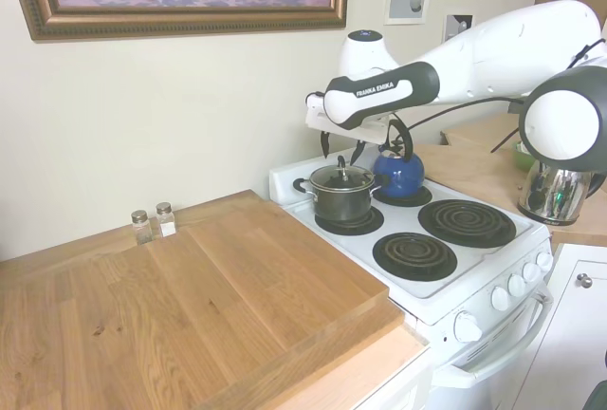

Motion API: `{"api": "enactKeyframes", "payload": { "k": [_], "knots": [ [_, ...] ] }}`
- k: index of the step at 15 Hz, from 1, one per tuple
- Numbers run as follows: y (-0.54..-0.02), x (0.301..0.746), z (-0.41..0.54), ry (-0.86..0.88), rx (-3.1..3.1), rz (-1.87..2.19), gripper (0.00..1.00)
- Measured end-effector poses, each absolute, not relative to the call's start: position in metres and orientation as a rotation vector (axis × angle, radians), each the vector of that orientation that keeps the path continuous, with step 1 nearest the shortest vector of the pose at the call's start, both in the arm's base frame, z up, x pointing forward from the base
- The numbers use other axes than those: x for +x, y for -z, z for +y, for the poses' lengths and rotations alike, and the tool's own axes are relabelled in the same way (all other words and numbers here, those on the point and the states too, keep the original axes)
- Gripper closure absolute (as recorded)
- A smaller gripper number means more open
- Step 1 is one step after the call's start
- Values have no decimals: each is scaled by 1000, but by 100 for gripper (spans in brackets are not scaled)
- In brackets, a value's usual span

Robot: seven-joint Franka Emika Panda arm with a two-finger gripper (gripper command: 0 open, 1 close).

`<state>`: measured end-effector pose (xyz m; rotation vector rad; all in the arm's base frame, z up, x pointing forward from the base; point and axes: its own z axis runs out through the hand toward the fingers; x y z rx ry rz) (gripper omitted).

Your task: Uncover the lid of the pot

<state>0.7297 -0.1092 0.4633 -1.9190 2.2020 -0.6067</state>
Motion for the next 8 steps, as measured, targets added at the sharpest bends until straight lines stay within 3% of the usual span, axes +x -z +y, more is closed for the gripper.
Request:
{"api": "enactKeyframes", "payload": {
  "k": [8],
  "knots": [
    [-450,736,-108,596,-1939,2207,100]
  ]
}}
